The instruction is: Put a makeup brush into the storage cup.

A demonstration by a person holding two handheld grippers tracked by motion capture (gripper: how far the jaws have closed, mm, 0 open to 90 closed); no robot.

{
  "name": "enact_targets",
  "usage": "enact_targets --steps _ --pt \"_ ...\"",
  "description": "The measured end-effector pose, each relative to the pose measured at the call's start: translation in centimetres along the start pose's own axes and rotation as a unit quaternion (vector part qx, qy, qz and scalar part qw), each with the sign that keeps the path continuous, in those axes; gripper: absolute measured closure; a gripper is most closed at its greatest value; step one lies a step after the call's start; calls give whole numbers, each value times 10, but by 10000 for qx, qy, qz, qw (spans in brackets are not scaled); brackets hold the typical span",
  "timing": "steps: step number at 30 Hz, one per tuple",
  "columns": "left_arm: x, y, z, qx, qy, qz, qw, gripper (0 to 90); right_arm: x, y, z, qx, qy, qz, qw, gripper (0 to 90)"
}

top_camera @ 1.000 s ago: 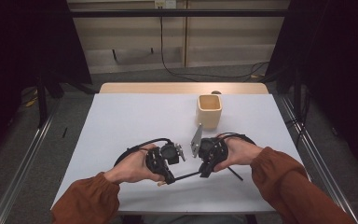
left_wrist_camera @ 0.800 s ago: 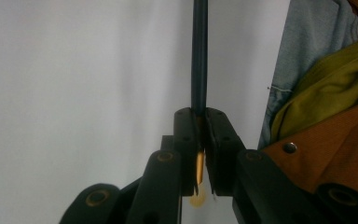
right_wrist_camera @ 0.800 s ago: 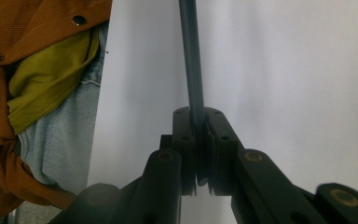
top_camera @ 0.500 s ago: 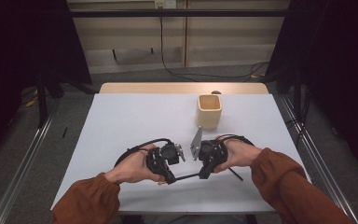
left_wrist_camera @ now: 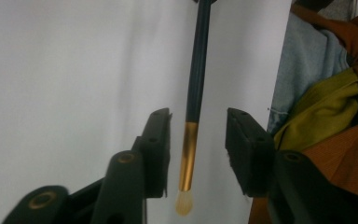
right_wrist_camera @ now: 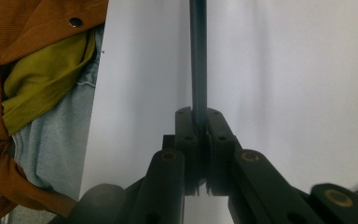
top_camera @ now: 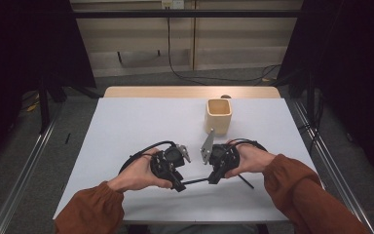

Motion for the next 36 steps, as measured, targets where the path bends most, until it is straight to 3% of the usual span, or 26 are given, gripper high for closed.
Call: enact_targets --steps 2,4,8,10,18,20,25,27,29,34,36 --pt "1 2 1 -129 76 15 9999 444 0 -1 0 2 1 13 10000 857" --pt "3 1 1 -161 152 28 9998 382 0 -2 0 -4 -5 28 10000 857" --pt "8 3 2 -291 372 -108 9988 167 0 -4 0 -17 -3 60 10000 857" --pt "8 3 3 -328 307 -215 9988 100 -1 -4 0 -22 -6 62 10000 857" --pt "16 1 0 -541 527 -288 9967 51 -1 -7 -1 -42 9 166 9999 856" --pt "19 0 -3 -666 580 -407 9953 41 -2 -8 -1 -54 -26 184 9998 857" --pt "22 -4 -10 -1014 656 -427 9918 39 -5 -11 -2 -171 -125 181 9996 856" --pt "22 -4 -13 -1233 769 -436 9884 39 -5 -14 -3 -174 -130 228 9995 856" --pt "23 -6 -15 -1288 859 -399 9871 39 -3 -17 -5 -183 -102 323 9993 856" --pt "25 -8 -22 -1664 1079 -503 9788 39 -3 -25 -9 -266 -251 480 9982 856" --pt "25 -12 -23 -1704 1067 -515 9782 35 -3 -27 -10 -293 -264 485 9980 856"
Point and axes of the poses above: each handheld gripper's, and its own axes: z roughly forward along the jaws, y roughly out of its top, x roughly to its left, the point moved 9 cm from there along z, roughly forward along the jaws, and after that the axes turned 1 degree about y, right-handed, at the moved point
